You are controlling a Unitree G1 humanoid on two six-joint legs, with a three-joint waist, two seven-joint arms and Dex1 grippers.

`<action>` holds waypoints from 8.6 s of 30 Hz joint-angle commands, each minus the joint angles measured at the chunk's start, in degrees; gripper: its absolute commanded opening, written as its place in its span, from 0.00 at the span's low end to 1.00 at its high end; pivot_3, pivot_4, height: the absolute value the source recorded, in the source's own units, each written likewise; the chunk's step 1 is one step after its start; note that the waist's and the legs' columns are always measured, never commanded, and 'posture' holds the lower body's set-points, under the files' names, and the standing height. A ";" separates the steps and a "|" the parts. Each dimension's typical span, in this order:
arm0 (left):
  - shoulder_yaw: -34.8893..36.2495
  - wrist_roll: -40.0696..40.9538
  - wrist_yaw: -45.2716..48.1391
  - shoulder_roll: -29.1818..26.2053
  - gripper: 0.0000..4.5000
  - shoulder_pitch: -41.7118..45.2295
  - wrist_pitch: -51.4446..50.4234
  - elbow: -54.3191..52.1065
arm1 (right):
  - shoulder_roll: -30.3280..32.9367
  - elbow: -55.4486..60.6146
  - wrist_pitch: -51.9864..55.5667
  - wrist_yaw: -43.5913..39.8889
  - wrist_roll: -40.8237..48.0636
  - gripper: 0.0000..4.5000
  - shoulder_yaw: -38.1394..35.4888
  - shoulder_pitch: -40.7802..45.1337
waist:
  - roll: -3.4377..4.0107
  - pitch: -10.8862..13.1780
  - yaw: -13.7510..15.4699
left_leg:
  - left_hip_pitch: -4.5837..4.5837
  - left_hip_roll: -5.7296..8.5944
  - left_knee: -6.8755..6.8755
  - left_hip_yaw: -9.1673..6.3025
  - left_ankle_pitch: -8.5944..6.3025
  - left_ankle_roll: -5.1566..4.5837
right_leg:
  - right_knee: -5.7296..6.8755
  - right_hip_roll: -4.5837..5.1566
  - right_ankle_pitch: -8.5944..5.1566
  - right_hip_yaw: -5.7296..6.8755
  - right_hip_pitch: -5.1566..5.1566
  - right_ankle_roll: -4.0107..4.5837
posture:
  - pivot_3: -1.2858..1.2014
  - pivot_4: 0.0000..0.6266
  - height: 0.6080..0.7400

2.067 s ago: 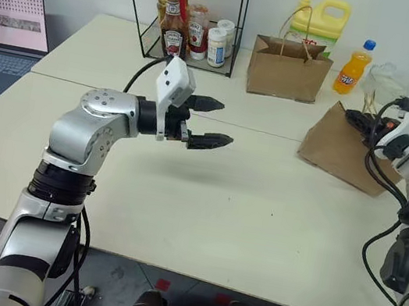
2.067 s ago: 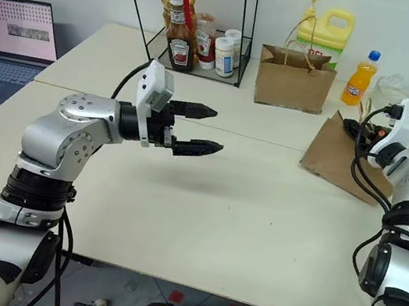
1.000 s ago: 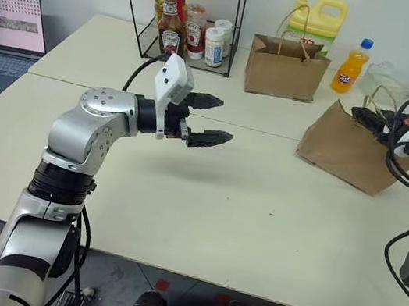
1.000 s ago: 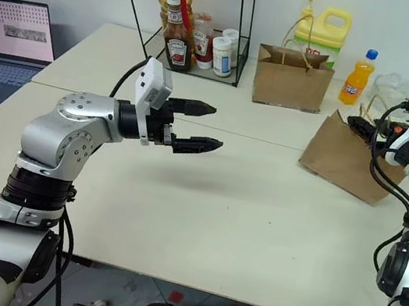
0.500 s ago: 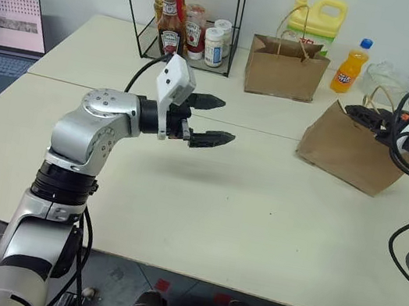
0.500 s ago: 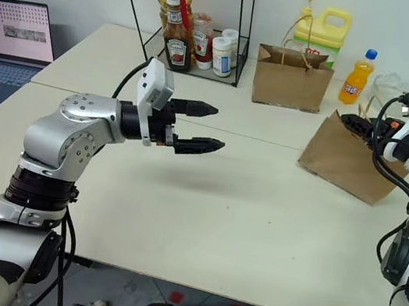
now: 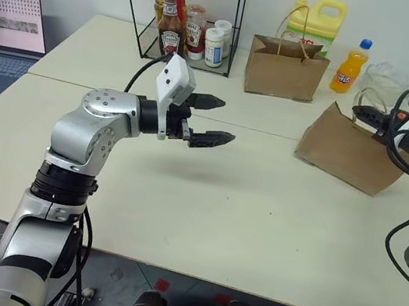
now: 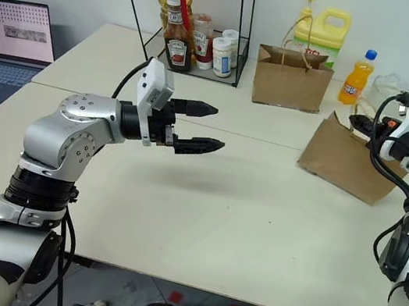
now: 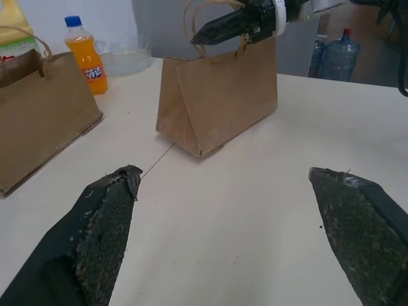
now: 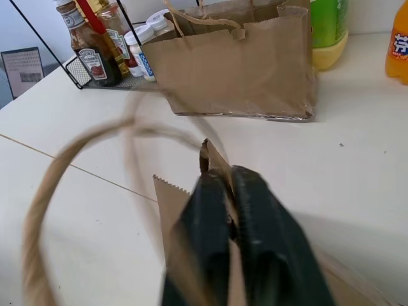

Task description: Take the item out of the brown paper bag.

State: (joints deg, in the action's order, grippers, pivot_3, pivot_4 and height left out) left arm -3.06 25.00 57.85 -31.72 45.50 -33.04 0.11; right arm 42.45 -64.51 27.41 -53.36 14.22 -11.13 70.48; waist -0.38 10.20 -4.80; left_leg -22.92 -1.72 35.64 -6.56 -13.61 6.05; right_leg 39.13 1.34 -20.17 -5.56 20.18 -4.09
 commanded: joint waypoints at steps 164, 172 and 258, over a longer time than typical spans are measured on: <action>17.61 13.91 -18.16 -13.93 1.00 -22.94 -11.43 -21.76 | -17.50 49.51 15.60 0.07 3.38 0.99 12.78 -11.61 | -0.15 0.46 0.08 | 0.00 -0.07 0.35 0.01 -0.12 -0.22 | 0.80 -0.03 0.01 0.04 0.19 -0.02 | 0.52 0.24 1.00; 9.64 3.13 -10.24 -13.55 1.00 -9.27 2.04 -0.39 | -9.67 70.05 22.39 5.17 6.46 0.99 7.70 -22.44 | -0.30 0.60 0.55 | -0.02 -0.07 0.35 -0.01 -0.11 -0.22 | 0.77 -0.05 0.01 0.09 0.21 -0.02 | 0.52 0.24 1.00; -15.34 -16.10 20.63 6.18 0.37 -7.11 41.32 10.88 | 2.08 96.40 -16.18 6.46 -2.26 1.00 4.18 -84.06 | -0.47 0.62 0.70 | -0.47 0.01 0.49 -0.02 0.28 -0.41 | 1.36 -0.07 0.03 0.00 0.76 -0.07 | 0.52 0.24 1.00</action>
State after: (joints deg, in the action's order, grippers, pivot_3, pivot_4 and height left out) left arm -20.49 6.26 79.95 -25.91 38.06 11.94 13.69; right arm 43.87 31.97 15.64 -45.29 13.68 -7.55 -13.27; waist -0.85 10.83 -4.10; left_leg -23.32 -1.71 36.13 -6.58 -13.33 5.64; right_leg 40.47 1.27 -20.14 -5.55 20.85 -4.16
